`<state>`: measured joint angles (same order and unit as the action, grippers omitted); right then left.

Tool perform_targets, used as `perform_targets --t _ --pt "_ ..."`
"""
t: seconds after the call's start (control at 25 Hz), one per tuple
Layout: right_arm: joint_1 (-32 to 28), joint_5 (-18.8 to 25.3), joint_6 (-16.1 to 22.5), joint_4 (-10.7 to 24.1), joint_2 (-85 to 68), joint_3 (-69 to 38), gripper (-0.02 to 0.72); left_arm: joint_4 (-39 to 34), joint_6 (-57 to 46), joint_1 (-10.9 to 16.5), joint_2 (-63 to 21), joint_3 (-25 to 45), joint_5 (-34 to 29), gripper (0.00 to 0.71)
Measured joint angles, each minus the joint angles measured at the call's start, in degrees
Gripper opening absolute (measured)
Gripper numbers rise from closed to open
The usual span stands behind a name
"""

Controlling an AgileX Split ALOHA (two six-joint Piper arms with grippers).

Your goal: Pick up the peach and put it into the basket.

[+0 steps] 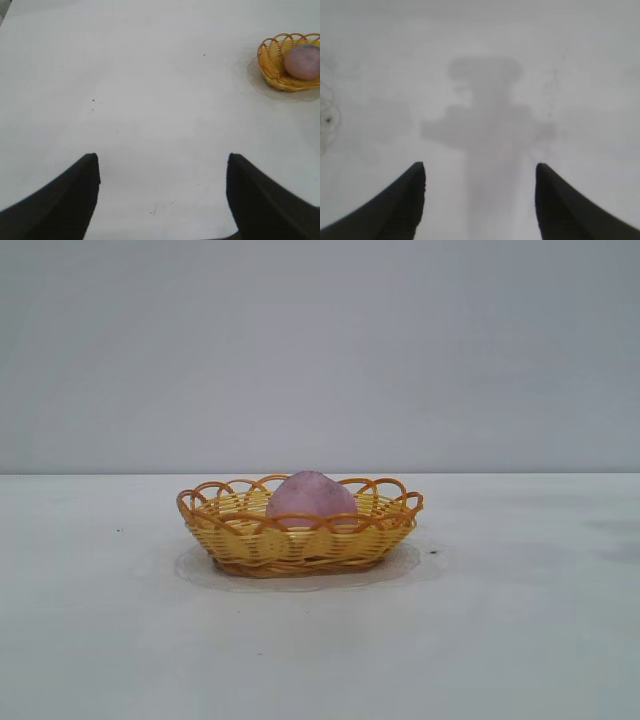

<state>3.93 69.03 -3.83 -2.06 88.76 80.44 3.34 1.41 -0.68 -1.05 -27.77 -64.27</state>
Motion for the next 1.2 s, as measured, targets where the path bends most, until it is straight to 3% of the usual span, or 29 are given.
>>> perform_targets --t 0.84,1.2 --pt "0.0 1.5 3.07 0.7 -61.5 -41.42 0.407 0.0 0.0 0.0 0.0 0.0 0.0 0.467" --pt "0.0 2.39 4.41 0.7 -86.07 -49.8 0.407 0.09 0.1 0.0 0.0 0.0 0.0 0.467"
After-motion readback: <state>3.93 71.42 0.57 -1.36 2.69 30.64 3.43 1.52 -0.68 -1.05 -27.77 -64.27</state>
